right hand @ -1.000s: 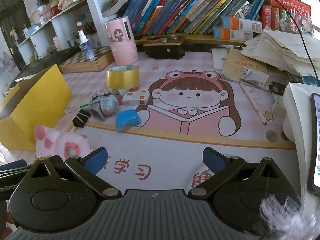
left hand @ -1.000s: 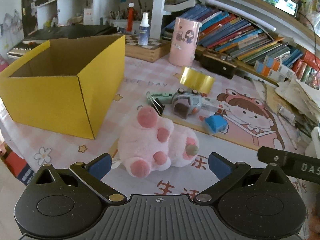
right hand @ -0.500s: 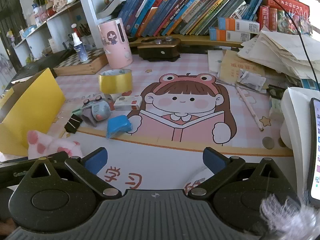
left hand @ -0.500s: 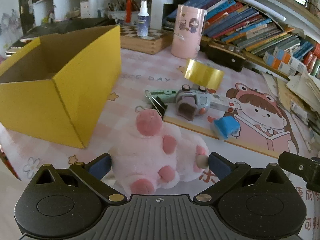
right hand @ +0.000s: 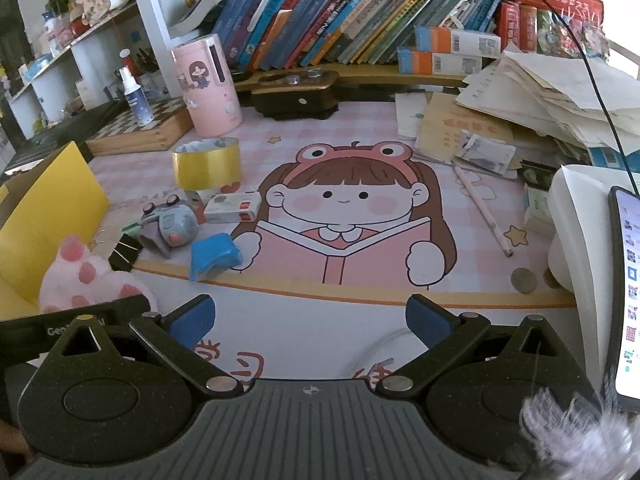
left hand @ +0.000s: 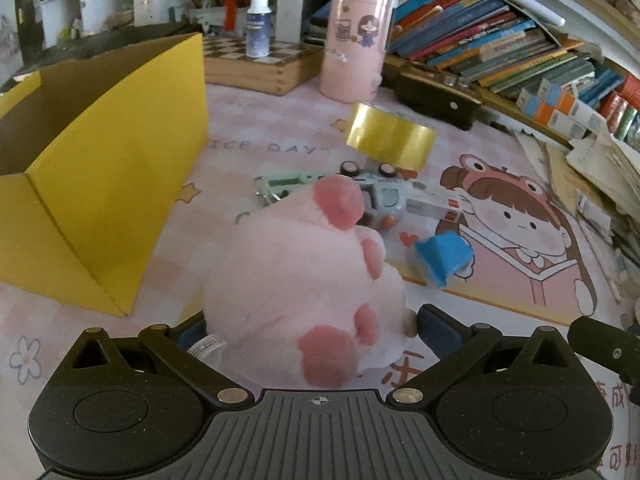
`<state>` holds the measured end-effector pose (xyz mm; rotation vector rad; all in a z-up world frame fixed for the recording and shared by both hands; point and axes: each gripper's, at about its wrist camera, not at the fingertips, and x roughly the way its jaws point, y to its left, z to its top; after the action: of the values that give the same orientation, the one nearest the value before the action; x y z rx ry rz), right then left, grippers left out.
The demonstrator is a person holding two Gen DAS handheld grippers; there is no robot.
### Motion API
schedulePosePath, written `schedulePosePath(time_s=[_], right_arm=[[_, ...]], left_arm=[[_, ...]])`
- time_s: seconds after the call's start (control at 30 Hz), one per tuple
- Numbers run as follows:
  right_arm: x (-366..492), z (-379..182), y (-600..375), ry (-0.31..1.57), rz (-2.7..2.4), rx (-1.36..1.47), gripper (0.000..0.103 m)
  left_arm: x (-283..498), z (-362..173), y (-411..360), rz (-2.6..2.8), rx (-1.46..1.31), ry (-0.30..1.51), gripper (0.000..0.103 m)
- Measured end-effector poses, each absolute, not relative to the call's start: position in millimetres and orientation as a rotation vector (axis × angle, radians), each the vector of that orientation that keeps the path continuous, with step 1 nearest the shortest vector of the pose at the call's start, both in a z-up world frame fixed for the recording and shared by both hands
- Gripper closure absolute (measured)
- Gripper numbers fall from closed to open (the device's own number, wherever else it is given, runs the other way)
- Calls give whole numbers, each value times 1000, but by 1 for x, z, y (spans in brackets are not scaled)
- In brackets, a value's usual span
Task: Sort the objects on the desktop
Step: 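Reach the left gripper to the pink plush pig and close on it, then grasp the blue block with the right gripper while the left holds the pig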
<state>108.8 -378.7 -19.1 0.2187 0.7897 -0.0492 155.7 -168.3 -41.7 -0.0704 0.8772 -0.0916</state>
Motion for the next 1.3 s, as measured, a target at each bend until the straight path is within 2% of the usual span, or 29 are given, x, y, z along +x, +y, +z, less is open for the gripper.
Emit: schedulePosePath(time_s=[0.03, 0.1, 0.2, 0.37, 0.43, 0.77, 1.3], right_arm=[[108, -19, -379, 790, -52, 218, 0], [108, -19, -378, 793, -55, 220, 0], [109, -20, -377, 801, -58, 222, 0], [111, -21, -369, 815, -35, 211, 0], [111, -21, -365, 815, -23, 204, 0], [122, -27, -350, 833, 56, 172, 0], [148, -51, -327, 814, 221, -77, 0]], left_arm=[[155, -41, -168, -97, -67, 870, 2], [154, -40, -166, -119, -77, 864, 13], [150, -36, -163, -136, -96, 853, 21], [139, -27, -151, -146, -155, 854, 29], [133, -23, -144, -145, -187, 844, 40], [109, -14, -120, -74, -226, 816, 41], [77, -7, -97, 48, -311, 785, 41]])
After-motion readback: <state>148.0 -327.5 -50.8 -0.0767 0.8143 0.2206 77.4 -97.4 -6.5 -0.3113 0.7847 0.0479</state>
